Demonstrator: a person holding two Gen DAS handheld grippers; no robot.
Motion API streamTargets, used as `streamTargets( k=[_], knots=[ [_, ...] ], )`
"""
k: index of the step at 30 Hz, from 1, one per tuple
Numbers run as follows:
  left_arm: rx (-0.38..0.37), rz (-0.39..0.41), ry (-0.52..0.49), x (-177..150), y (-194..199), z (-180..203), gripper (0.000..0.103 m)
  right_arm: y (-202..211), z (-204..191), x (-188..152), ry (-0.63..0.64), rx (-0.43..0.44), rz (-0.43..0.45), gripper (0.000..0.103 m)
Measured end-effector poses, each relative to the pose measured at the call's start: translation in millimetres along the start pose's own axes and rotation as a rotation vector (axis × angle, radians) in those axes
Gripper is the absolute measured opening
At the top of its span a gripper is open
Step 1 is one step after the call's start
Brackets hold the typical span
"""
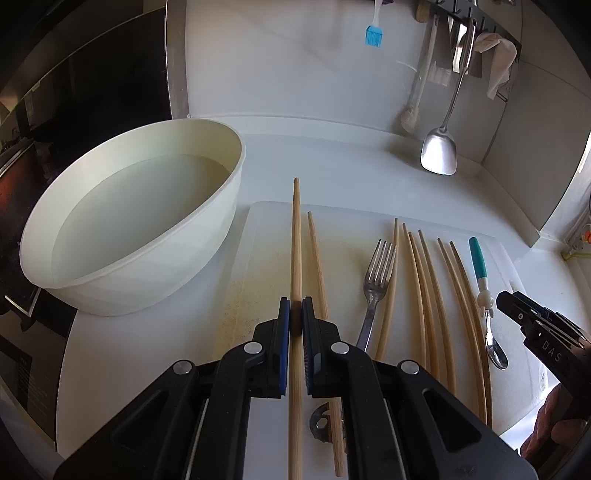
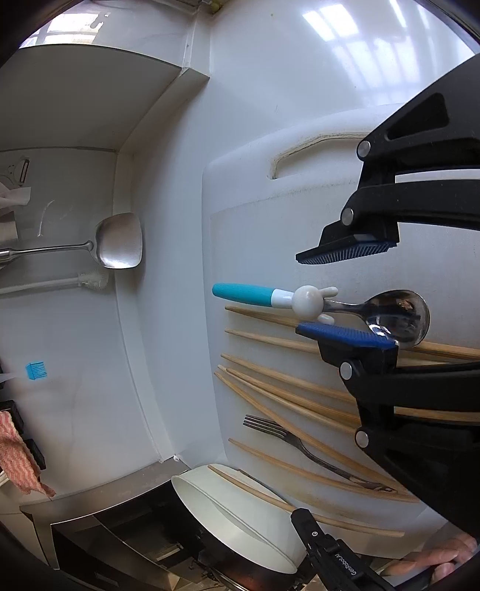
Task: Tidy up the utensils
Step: 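Close the left tool on the chopstick while the right tool grips the blue-handled spoon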
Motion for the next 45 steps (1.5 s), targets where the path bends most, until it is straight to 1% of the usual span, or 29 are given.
streamTargets(
  k=[6, 16, 22, 32, 35, 38, 45],
  knots=[
    [-0.002, -0.002, 0.001, -1, 0, -1, 0.007, -9, -2, -3, 0.018, -0.027, -0.024, 0.032],
    [-0.003, -0.008, 0.004, -4, -2, -3, 0.007, -19, -8, -8, 0.033, -0.037, -0.048, 0.032],
    [-0.005, -0.01, 0.005, -5, -3, -4, 0.007, -24, -9, -11, 0.041, -0.052, -0.048, 0.032],
    [-0.008, -0.016, 0.011, -6, -5, -8, 0.007, -31, -16, -9, 0.092, -0.083, -0.034, 0.031],
    [-0.01, -0.02, 0.013, -7, -5, -9, 0.007, -31, -17, -10, 0.094, -0.088, -0.028, 0.03],
    [-0.011, -0.021, 0.014, -7, -5, -9, 0.007, -28, -18, -14, 0.104, -0.099, -0.019, 0.025],
    [-0.015, -0.021, 0.013, -6, -6, -8, 0.007, -27, -17, -15, 0.095, -0.093, -0.013, 0.024]
  ],
)
Point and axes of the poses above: each gripper's, at about its wrist camera, not at the fingertips, and y roughly against the way its jaws point, z to its right, x to its top, the point moved 2 cm from there along -y, roughly the way its jaws point, and after that the axes turned 7 degrees about -y, right-handed, at the moved point
